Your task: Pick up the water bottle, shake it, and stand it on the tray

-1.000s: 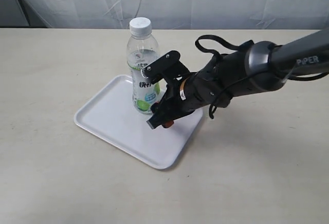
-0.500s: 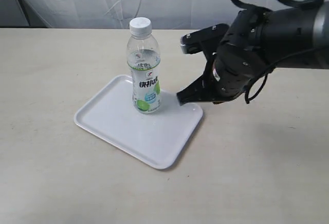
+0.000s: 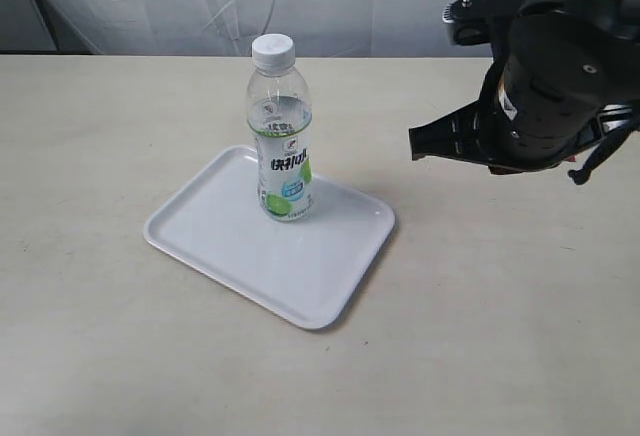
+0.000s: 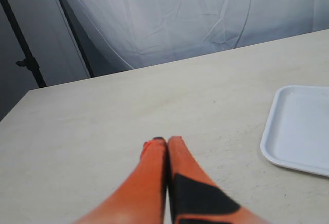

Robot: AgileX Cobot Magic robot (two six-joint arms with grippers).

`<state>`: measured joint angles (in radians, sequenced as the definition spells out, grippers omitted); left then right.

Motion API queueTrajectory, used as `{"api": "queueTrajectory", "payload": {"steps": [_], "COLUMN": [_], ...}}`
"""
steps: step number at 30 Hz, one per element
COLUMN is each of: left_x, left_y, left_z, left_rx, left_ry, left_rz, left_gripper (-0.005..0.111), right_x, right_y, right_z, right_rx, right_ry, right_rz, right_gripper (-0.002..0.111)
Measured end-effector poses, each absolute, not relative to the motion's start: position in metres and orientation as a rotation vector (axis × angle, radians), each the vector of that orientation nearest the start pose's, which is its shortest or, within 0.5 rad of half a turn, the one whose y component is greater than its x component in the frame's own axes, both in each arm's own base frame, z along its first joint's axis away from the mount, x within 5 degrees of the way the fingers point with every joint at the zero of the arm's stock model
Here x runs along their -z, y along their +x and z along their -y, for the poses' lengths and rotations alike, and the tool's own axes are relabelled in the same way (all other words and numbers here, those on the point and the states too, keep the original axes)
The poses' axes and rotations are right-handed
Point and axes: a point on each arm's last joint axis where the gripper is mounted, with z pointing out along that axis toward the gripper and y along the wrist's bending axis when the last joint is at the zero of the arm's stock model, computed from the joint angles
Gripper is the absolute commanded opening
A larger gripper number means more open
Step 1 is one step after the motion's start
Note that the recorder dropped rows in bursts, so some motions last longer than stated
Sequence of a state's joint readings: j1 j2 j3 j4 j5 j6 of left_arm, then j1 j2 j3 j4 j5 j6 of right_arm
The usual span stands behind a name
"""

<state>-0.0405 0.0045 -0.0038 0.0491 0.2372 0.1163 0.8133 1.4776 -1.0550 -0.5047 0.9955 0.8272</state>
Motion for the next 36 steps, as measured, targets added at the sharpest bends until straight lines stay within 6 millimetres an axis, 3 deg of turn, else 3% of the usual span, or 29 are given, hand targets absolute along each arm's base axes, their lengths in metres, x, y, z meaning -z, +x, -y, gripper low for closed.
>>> {"api": "queueTrajectory", "payload": {"steps": [6, 15, 20, 26, 36], "left_x": [-0.193, -0.193, -0.193, -0.193, -0.193], "left_y": [0.056, 0.056, 0.056, 0.056, 0.056], "left_z": [0.001, 0.001, 0.001, 0.001, 0.001], "left_rx": [-0.101, -0.101, -0.101, -0.101, -0.101], "left_ry": [0.167, 0.167, 0.167, 0.167, 0.167], "left_rz": [-1.714, -1.714, -1.714, -1.714, -1.714], "left_gripper": [0.000, 0.000, 0.000, 0.000, 0.000], "right_x": [-0.267, -0.271, -0.291, -0.310, -0.278], "right_y": [0.221, 0.222, 0.206, 0.178, 0.143], "right_z": [-0.182, -0.177, -0.163, -0.131, -0.039], "right_rx": [0.136, 0.194, 0.013, -0.267, -0.333], "right_ry": [-0.287, -0.325, -0.292, -0.263, 0.249], "right_rz": [-2.609, -2.569, -2.438, -2.192, -2.086], "right_gripper": [0.000, 0.000, 0.000, 0.000, 0.000]}}
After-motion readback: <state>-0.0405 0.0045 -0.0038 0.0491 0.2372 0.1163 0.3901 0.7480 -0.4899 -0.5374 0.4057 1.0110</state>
